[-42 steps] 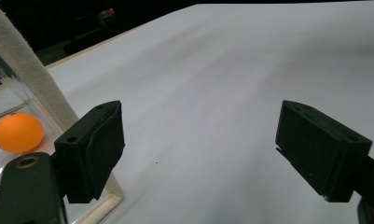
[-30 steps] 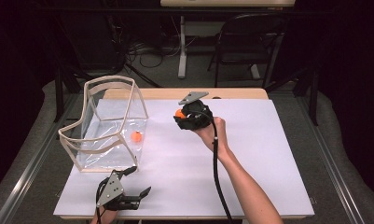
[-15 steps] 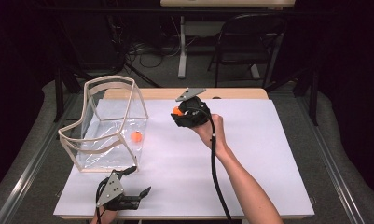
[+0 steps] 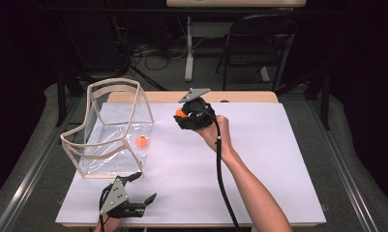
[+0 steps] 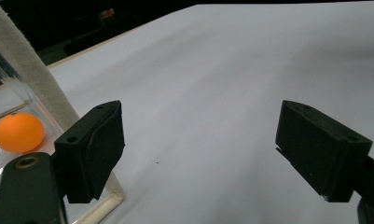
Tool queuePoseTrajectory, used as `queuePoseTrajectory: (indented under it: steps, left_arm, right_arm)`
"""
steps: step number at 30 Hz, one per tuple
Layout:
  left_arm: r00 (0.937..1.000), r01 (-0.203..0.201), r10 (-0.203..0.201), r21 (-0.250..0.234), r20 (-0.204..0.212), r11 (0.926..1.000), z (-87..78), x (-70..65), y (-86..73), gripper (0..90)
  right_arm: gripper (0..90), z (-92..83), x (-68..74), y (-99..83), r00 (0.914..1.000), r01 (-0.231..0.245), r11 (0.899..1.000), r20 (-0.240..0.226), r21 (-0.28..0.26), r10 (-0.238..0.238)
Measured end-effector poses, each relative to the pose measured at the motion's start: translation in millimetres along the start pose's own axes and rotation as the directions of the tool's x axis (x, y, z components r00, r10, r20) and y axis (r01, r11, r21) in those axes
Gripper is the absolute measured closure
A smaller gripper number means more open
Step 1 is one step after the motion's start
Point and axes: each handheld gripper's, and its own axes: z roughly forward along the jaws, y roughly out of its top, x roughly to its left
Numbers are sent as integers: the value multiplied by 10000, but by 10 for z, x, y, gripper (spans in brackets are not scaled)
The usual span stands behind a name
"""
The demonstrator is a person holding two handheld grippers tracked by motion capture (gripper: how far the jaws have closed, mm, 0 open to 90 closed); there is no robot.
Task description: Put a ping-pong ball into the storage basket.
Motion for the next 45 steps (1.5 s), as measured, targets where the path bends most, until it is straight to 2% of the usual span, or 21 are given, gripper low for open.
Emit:
queuePoseTrajectory:
  steps: [29,45]
  left_arm:
    - [10000,4,-4,-24,5,10000,-1,-2,-1,155]
    - [10000,9,-9,-34,14,10000,0,-1,-1,155]
  right_arm:
    - [505,-27,49,219,9998,178,9997,-122,-165,-180]
    - [505,13,93,361,9991,326,9993,-262,-161,-330]
